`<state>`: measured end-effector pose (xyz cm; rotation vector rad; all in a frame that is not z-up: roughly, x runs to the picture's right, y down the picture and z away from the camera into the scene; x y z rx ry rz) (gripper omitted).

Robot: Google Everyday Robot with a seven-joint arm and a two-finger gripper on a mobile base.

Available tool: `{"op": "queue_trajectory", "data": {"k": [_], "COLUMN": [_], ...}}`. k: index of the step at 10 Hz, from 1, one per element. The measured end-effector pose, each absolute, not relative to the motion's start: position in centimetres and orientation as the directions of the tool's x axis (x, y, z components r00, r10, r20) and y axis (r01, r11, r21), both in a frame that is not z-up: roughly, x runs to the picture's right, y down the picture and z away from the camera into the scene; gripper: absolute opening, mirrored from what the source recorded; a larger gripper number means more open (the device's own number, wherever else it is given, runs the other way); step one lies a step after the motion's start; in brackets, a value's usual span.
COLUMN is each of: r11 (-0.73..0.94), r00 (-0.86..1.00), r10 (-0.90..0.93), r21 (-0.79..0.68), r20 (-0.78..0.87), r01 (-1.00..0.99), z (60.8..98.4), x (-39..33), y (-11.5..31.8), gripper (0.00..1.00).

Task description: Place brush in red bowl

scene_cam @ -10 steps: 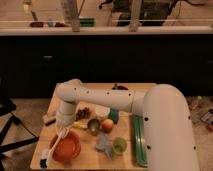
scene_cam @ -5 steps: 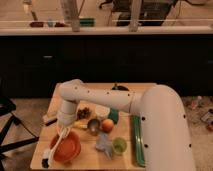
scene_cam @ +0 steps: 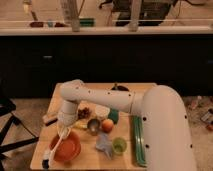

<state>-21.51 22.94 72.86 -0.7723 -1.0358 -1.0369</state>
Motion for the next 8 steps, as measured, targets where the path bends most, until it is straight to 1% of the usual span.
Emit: {"op": "queue_trajectory", "data": {"k": [1, 2, 8], "r11": [0.339, 0.339, 0.327], "r00": [0.142, 0.135, 0.093], "r10": [-0.309, -0.308, -0.317], "r21": [-0.031, -0.024, 0.016], "r20": [0.940, 0.942, 0.944], "r01": [0.940, 0.940, 0.945], "z": [72.86, 72.77, 72.10], "x": [-21.46, -21.36, -21.09], "y": [22.96, 23.06, 23.55], "gripper": [0.76, 0.80, 0.80]}}
